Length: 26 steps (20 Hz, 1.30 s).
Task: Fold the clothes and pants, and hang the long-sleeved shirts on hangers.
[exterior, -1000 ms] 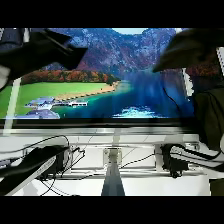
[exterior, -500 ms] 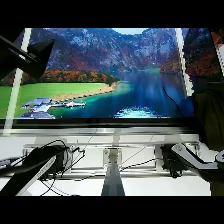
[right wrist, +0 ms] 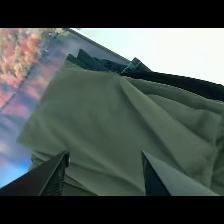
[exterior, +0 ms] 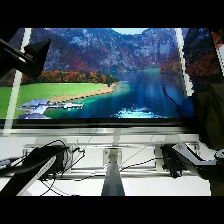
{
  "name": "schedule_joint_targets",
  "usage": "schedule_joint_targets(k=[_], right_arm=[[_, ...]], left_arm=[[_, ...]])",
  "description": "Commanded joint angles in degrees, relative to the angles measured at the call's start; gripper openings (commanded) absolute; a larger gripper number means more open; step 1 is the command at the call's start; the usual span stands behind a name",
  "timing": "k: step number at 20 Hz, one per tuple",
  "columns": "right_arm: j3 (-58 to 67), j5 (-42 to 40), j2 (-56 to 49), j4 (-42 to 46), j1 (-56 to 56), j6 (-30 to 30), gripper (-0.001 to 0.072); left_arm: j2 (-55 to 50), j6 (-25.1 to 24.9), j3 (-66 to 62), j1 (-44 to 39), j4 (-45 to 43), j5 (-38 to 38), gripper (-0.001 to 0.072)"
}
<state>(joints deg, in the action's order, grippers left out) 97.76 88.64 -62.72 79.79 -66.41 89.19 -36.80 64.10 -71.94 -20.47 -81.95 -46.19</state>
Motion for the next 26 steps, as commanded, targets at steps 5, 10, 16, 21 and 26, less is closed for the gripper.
schedule_joint_targets(k=[5,10,16,21,26], right_arm=[[0.02,-0.72,0.09,-21.22,9.92,-2.40,0.0009],[0.02,1.53,0.09,-16.70,40.63,-3.10,0.0007],[0.02,1.09,0.09,14.21,72.89,-3.69,0.0007],[0.04,0.09,0.09,18.32,76.41,0.39,0.0008],[0.04,0.11,0.09,16.39,76.41,0.37,0.0008]], left_arm=[[0.04,0.00,0.02,0.02,-0.09,0.04,0.0692],[0.04,0.00,0.02,0.02,-0.09,0.04,0.0691],[0.04,0.00,0.02,0.02,-0.09,0.04,0.0691],[0.04,0.00,0.02,0.02,-0.09,0.04,0.0691],[0.04,0.00,0.02,0.02,-0.09,0.04,0.0691]])
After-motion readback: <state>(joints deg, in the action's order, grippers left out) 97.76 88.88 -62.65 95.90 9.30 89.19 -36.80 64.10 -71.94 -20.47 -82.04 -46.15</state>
